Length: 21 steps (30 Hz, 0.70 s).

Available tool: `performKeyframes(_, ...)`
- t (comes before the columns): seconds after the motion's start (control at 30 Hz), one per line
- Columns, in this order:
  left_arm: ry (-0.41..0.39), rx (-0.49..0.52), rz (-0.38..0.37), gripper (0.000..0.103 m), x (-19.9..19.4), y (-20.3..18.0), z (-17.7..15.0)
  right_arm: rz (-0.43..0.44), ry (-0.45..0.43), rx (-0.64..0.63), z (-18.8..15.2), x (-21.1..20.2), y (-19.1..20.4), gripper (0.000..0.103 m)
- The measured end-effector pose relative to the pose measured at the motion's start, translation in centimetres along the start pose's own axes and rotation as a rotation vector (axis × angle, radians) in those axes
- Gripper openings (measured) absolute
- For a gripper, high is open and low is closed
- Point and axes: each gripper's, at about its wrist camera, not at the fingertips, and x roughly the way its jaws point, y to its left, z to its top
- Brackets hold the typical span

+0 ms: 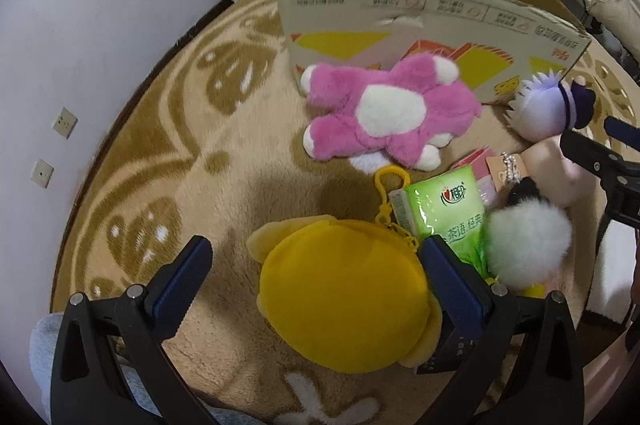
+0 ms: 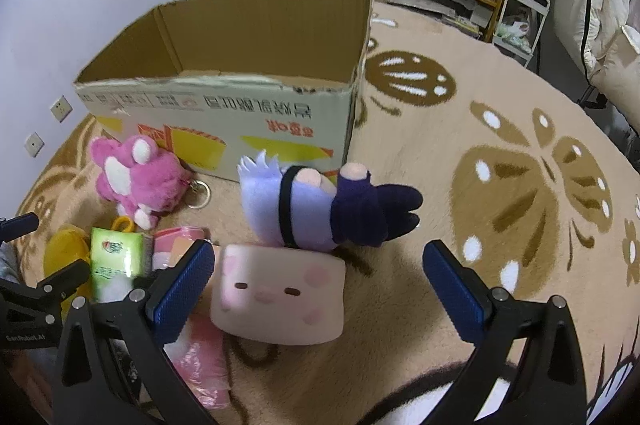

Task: Organize soft objects
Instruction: 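Grasp the pink-and-white cube plush with the right tool while the left tool grasps the yellow plush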

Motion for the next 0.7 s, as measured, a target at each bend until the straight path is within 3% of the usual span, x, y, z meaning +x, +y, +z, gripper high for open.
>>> performKeyframes(0.27, 0.065, -0.095, -0.074, 0.103, 1.0, 1.1, -0.3, 0.035, 0.047, 0.02, -0.4, 1.6, -0.5, 0.103)
performKeyframes(0.4, 0.089, -0.106, -0.114, 0.093, 1.0, 1.1, -0.4, 0.06, 0.059, 0.04, -0.5, 1.9, -0.7, 0.103)
performKeyframes(0.57, 0.113, -0.121, -0.151, 0.087, 1.2, 1.0, -0.5, 0.124, 0.083, 0.056, -0.6, 2.2, -0.9, 0.086)
performKeyframes(0.7, 0.121, -0.112, -0.151, 0.084, 1.3, 0.8, -0.5, 0.159, 0.092, 0.055, -0.7, 2.3, -0.9, 0.066)
